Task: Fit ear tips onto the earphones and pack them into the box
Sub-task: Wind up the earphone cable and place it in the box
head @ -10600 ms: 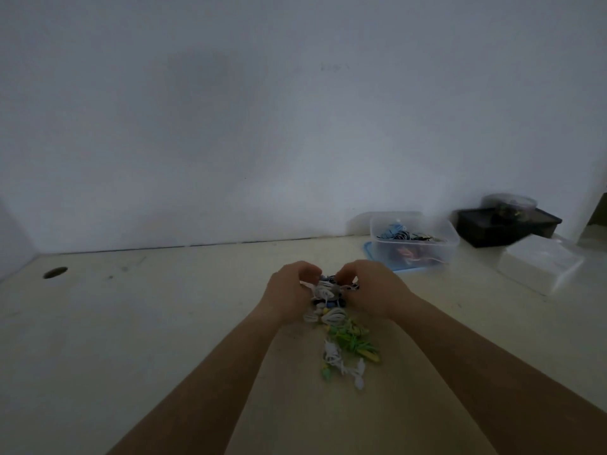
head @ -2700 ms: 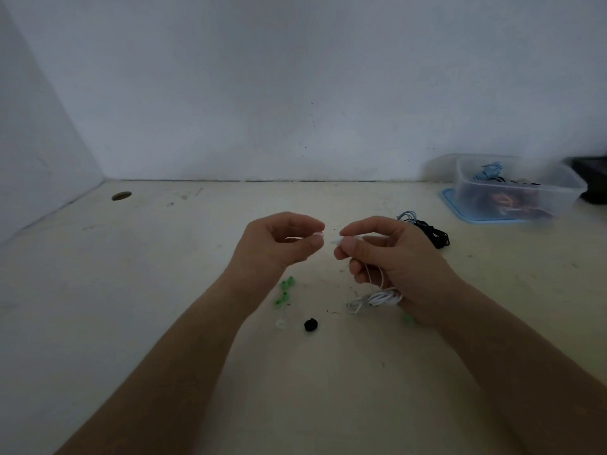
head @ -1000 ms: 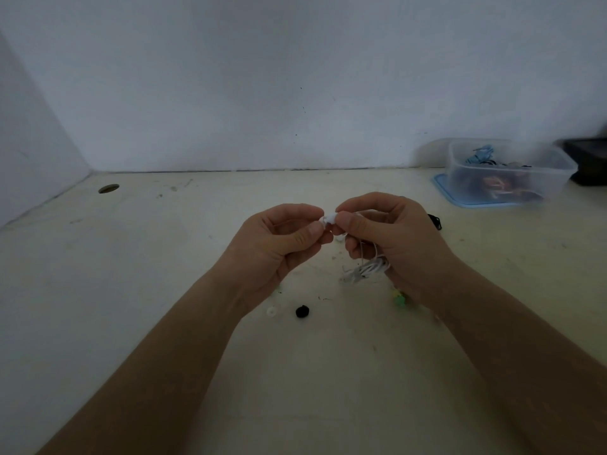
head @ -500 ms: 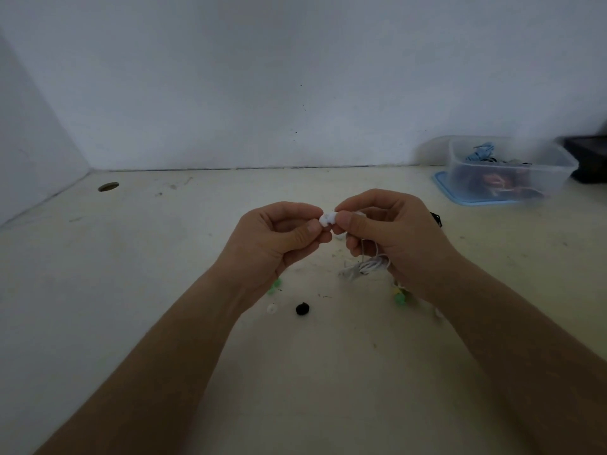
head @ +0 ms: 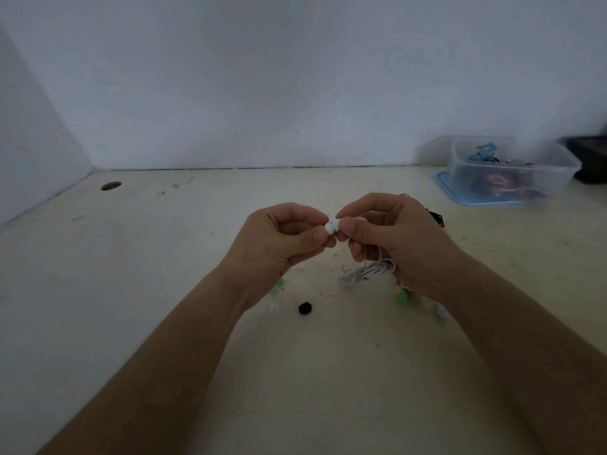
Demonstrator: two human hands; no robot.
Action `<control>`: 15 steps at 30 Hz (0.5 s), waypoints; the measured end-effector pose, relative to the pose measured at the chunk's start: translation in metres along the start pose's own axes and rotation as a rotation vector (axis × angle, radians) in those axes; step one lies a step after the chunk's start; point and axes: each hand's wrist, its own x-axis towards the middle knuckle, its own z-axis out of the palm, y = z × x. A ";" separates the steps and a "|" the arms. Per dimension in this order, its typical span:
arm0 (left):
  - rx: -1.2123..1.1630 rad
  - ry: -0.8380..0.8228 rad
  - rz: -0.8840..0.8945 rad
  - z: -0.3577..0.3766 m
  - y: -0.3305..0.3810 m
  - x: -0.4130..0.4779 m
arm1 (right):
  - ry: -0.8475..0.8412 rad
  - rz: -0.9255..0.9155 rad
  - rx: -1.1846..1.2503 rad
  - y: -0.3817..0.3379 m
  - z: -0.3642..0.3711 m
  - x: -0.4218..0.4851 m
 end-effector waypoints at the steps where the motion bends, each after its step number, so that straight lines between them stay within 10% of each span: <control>1: 0.002 0.002 -0.001 0.001 0.000 0.000 | -0.002 -0.001 -0.009 0.000 0.000 0.000; 15: -0.011 -0.024 -0.008 -0.001 0.000 0.001 | -0.009 0.050 0.054 0.000 0.000 0.000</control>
